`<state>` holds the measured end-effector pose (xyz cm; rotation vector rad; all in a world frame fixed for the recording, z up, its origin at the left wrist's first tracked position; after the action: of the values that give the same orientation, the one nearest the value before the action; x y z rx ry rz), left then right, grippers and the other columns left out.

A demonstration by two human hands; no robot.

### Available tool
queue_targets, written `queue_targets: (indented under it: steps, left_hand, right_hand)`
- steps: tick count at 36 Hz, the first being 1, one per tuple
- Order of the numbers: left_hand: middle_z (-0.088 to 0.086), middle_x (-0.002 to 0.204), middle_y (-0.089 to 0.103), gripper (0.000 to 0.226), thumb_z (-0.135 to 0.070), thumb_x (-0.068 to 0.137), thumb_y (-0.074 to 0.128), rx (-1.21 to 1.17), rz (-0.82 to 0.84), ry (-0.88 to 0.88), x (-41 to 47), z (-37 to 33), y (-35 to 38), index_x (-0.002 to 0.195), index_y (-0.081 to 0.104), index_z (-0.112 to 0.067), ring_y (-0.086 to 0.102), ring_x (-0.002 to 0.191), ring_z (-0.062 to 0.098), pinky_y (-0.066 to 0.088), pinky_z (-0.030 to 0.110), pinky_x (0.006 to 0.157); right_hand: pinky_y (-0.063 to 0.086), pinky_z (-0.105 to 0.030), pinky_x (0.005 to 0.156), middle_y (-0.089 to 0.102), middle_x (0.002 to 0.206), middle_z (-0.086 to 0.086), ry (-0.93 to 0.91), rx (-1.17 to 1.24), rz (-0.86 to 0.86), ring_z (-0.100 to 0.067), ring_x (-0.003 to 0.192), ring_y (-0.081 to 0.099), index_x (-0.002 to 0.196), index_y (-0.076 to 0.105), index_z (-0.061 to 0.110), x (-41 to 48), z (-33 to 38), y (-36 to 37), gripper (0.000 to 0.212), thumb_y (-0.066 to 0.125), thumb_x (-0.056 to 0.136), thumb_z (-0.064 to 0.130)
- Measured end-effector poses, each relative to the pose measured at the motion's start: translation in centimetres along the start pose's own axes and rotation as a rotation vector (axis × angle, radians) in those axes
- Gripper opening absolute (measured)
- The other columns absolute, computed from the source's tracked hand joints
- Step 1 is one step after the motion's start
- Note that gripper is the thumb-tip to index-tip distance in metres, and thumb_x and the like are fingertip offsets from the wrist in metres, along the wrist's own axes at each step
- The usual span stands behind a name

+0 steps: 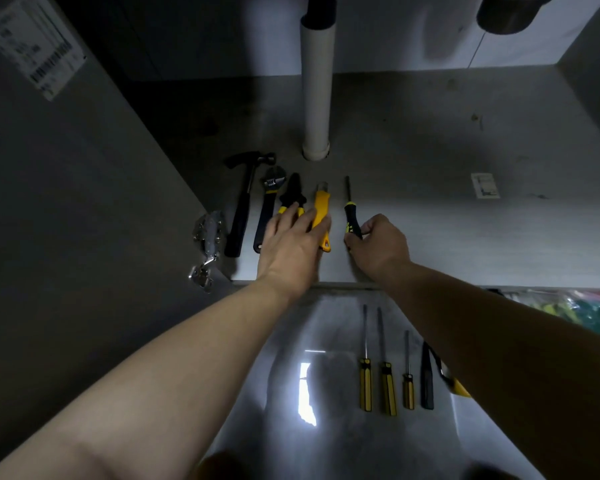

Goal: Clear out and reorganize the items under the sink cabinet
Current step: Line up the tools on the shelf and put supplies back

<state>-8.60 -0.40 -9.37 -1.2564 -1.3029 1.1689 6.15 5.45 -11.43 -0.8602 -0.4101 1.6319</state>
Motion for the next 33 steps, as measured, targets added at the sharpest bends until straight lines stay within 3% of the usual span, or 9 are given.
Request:
queue_targets:
  steps: [3,7,14,23,28,33]
  left_hand:
    - [0.001,0.157,0.039,0.059,-0.031,0.098,0.057,0.0,-0.012,-0.011,-0.2,0.1,-0.1,0.154,0.036,-0.032,0.021,0.151,0.032,0.021,0.045,0.119]
    - [0.003,0.155,0.041,0.059,-0.029,0.098,0.057,0.015,-0.033,-0.011,-0.4,0.1,-0.2,0.154,0.037,-0.031,0.023,0.15,0.032,0.022,0.044,0.118]
    - [0.003,0.157,0.039,0.062,-0.027,0.097,0.059,0.0,-0.032,-0.026,-0.4,0.3,0.0,0.154,0.035,-0.032,0.022,0.151,0.032,0.023,0.045,0.118]
    - [0.001,0.157,0.039,0.063,-0.028,0.096,0.061,-0.034,-0.043,-0.047,-0.5,0.5,0.3,0.153,0.037,-0.034,0.022,0.151,0.031,0.024,0.045,0.117]
    - [0.0,0.158,0.037,0.062,-0.029,0.097,0.06,-0.041,-0.042,-0.05,-0.5,0.5,0.4,0.154,0.036,-0.034,0.021,0.152,0.03,0.024,0.045,0.118]
    - [0.001,0.156,0.04,0.063,-0.028,0.095,0.063,-0.043,-0.045,-0.048,-0.5,0.5,0.4,0.153,0.038,-0.033,0.023,0.151,0.031,0.026,0.046,0.117]
  right_hand:
    - [0.039,-0.029,0.066,0.064,0.104,-0.009,0.001,0.017,-0.001,-0.022,0.085,0.056,0.107,0.055,0.013,0.0,0.4,0.3,0.027,0.068,0.093,0.032]
    - [0.039,-0.029,0.067,0.065,0.105,-0.012,-0.012,0.042,-0.002,-0.023,0.086,0.056,0.104,0.054,0.013,-0.1,0.8,0.7,0.025,0.068,0.093,0.03]
    - [0.033,-0.023,0.053,0.066,0.105,-0.01,-0.016,0.072,-0.009,-0.02,0.085,0.057,0.105,0.055,0.013,-0.3,0.7,0.7,0.026,0.069,0.092,0.031]
    - [0.04,-0.026,0.056,0.067,0.092,-0.005,-0.055,0.073,-0.03,-0.021,0.083,0.061,0.102,0.06,0.012,-0.8,0.8,0.4,0.021,0.066,0.093,0.03]
    - [0.056,-0.038,0.081,0.069,0.097,-0.01,-0.056,0.064,-0.029,-0.025,0.092,0.064,0.101,0.066,0.01,-0.8,1.2,0.5,0.017,0.063,0.094,0.025]
    - [0.041,-0.024,0.071,0.071,0.103,-0.01,-0.038,0.054,-0.029,-0.018,0.082,0.057,0.11,0.069,0.011,-0.7,1.0,0.5,0.02,0.058,0.098,0.023]
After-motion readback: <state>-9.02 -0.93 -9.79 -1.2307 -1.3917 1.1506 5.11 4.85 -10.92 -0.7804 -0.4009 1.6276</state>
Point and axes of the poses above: each hand's wrist, its own x-axis towards the middle knuckle, its own y-axis out of the palm, z = x × y, the point moved 7 cm from there along x, towards the middle knuckle
